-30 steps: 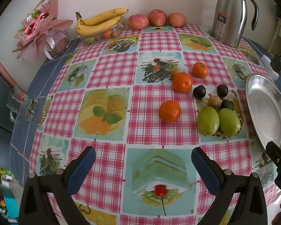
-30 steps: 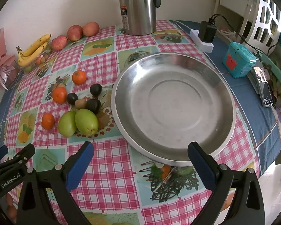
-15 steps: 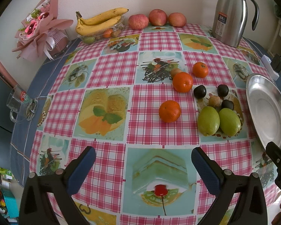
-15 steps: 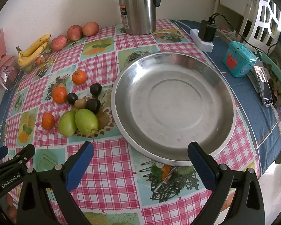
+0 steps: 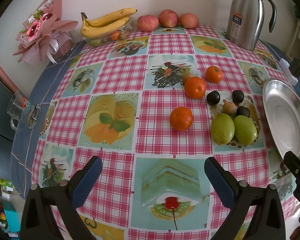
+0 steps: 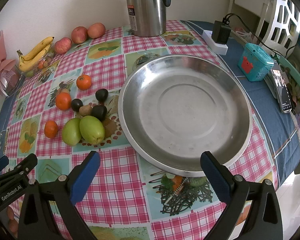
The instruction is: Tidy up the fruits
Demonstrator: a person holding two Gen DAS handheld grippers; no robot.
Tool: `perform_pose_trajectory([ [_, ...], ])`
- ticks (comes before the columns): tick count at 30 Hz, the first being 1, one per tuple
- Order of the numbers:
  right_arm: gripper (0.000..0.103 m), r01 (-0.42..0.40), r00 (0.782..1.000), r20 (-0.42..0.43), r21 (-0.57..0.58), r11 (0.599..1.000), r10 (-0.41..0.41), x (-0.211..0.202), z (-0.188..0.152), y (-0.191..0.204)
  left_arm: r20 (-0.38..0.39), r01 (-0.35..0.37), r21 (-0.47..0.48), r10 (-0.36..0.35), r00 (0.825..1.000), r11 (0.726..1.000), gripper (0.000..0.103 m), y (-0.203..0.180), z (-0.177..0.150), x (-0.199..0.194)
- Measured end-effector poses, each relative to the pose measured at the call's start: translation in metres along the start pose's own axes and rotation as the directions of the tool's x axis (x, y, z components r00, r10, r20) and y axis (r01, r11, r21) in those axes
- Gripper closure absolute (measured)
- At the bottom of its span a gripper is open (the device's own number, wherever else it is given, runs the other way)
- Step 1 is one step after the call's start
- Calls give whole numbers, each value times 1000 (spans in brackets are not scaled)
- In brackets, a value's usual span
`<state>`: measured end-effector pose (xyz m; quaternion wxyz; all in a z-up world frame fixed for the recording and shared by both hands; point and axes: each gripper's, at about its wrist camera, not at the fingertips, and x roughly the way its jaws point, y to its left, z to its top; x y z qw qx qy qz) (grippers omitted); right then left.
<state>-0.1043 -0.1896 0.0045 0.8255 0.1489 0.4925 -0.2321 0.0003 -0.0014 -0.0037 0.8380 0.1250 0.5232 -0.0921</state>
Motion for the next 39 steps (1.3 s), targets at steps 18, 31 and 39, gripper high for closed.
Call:
perform_pose_trajectory([
  [18, 3, -1, 1000, -4, 4, 1000, 1, 0, 0, 0, 4, 1, -5, -1, 1000, 1000, 0, 1, 0, 0],
  [31, 3, -3, 1000, -11, 13, 1000, 3, 1, -1, -1, 1, 12, -17, -12, 1000, 1000, 0, 2, -1, -1],
  [39, 3, -5, 1000, -6, 18, 1000, 6, 0, -1, -1, 11, 35, -32, -35, 999, 999, 0, 1, 0, -4],
])
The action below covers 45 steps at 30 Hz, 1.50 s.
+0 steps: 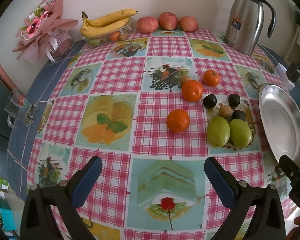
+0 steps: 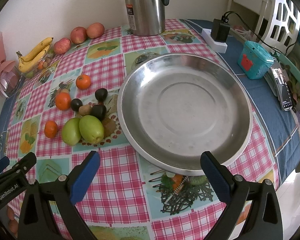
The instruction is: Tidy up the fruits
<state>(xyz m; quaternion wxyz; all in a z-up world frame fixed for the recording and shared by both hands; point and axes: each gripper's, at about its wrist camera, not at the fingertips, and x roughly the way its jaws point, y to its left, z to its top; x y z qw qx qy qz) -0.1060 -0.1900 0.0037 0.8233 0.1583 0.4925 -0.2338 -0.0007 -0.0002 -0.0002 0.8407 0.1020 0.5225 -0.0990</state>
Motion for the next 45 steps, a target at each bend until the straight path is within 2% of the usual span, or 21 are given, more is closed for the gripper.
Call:
perform_pose_trajectory([
  [6, 3, -44, 999, 14, -40, 998, 45, -9, 5, 9, 30, 23, -70, -21, 999, 997, 0, 10, 15, -10],
  [9, 3, -107, 994, 22, -43, 993, 108, -17, 14, 20, 47, 45, -93, -41, 998, 995, 0, 14, 30, -17],
  [15, 3, -149, 983, 96, -51, 987, 154, -43, 45, 49, 110, 131, -178, -112, 988, 975, 0, 21, 64, -29],
  [18, 3, -173, 980, 99, -22, 985, 174, -42, 59, 57, 140, 122, -208, -94, 986, 970, 0, 22, 73, -29],
  [20, 3, -229, 971, 71, 5, 973, 229, -32, 66, 62, 146, 105, -219, -74, 987, 970, 0, 24, 78, -23],
  [24, 3, -194, 980, 54, 40, 980, 192, -11, 71, 65, 115, 64, -242, -37, 993, 968, 0, 32, 79, -3],
  [26, 3, -211, 977, 37, 43, 976, 210, -1, 71, 66, 72, 32, -244, -14, 997, 969, 0, 37, 79, 8],
  [28, 3, -228, 973, 23, 13, 974, 228, 6, 71, 71, 43, 9, -239, 1, 999, 971, 0, 40, 80, 15],
  [31, 3, -199, 980, 17, -49, 979, 201, 10, 70, 80, 15, -13, -277, 17, 1000, 961, 0, 51, 76, 21],
  [35, 3, -186, 982, 22, -58, 981, 187, 12, 66, 82, -20, 6, -314, -13, 1000, 949, 0, 58, 70, 29],
  [42, 5, -148, 988, 27, -116, 982, 152, 17, 60, 89, -61, 57, -288, -78, 995, 956, 3, 46, 66, 39],
  [44, 18, -160, 987, 5, -114, 980, 162, 23, 58, 89, -76, 70, -283, -95, 993, 957, 6, 42, 65, 42],
  [45, 21, -163, 987, -10, -114, 980, 163, 27, 58, 89, -84, 72, -280, -99, 992, 957, 7, 41, 65, 44],
])
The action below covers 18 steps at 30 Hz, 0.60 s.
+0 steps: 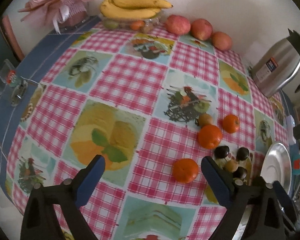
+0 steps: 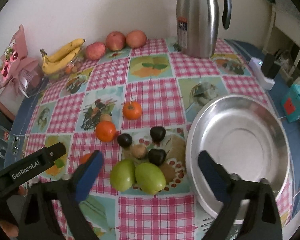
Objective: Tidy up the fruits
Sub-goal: 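Lower the left tool onto a tangerine and close it while the right tool approaches a green fruit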
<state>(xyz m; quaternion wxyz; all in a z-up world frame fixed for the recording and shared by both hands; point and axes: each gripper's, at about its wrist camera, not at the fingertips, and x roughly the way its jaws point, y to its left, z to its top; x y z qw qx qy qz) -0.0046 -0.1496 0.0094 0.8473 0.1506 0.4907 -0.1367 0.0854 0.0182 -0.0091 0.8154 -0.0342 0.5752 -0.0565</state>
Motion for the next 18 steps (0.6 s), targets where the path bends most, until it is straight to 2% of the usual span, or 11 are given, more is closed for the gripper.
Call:
perform_pose_trajectory([
  [3, 25, 10, 999, -32, 7, 1000, -10, 10, -1, -3, -25, 17, 2, -17, 1000, 1000, 8, -4, 0, 7],
  [5, 34, 9, 998, -55, 27, 1000, -7, 15, -2, -7, -45, 44, 3, -43, 998, 999, 8, -7, 1, 11],
  [6, 35, 10, 998, -61, 32, 999, -8, 16, -3, -7, -48, 46, 7, -45, 998, 999, 8, -9, 0, 12],
  [14, 38, 6, 993, -122, 39, 999, -1, 30, -8, -8, -101, 59, 45, -54, 993, 997, 15, -21, -5, 27],
  [18, 41, 5, 991, -137, 55, 998, 2, 35, -10, -10, -134, 71, 57, -63, 989, 996, 22, -28, -8, 35],
])
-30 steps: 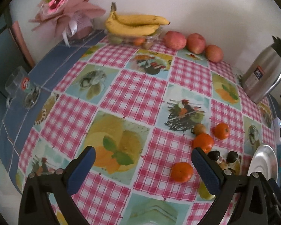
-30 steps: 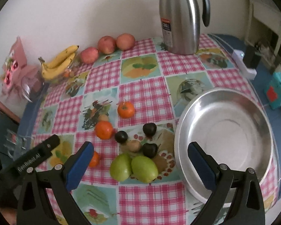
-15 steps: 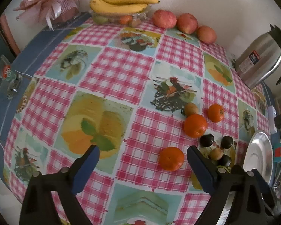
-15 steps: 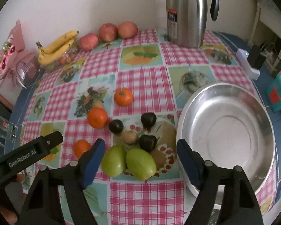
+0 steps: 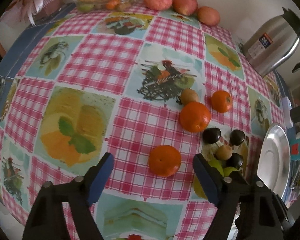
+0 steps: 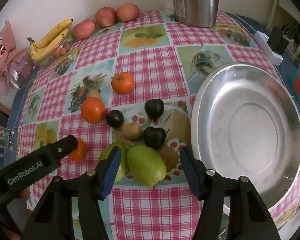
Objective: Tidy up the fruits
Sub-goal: 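Lower the left tool onto a tangerine and close it while the right tool approaches a green fruit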
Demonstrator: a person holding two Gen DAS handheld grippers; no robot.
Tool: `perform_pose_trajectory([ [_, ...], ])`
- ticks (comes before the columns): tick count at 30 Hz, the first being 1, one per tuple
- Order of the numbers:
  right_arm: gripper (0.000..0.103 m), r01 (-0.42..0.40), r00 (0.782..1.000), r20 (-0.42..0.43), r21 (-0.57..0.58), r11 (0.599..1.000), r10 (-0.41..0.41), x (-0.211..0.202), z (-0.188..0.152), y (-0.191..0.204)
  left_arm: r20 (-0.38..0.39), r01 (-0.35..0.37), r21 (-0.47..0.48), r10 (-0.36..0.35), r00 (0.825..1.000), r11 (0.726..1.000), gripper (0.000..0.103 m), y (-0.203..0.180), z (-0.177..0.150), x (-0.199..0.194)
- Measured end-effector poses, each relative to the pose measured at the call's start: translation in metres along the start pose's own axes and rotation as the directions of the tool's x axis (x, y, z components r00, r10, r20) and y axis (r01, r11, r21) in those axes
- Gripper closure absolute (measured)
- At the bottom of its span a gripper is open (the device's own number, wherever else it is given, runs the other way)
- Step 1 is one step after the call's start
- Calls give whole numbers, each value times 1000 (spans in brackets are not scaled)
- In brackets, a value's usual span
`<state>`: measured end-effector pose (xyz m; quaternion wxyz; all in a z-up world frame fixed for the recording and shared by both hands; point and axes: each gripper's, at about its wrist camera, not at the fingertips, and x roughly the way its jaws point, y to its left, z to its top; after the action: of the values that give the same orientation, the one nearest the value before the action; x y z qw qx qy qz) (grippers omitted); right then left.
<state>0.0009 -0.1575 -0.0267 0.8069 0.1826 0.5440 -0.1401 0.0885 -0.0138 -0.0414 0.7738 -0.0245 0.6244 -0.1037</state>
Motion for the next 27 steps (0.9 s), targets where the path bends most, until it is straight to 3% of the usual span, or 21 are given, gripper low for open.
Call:
perform_pose_trajectory([
  [15, 44, -24, 999, -42, 43, 999, 26, 7, -3, -8, -74, 61, -47, -64, 995, 997, 44, 1, -1, 19],
  [27, 48, -34, 998, -46, 50, 998, 36, 7, -2, -5, -76, 99, -87, -106, 992, 991, 62, 8, -1, 20],
])
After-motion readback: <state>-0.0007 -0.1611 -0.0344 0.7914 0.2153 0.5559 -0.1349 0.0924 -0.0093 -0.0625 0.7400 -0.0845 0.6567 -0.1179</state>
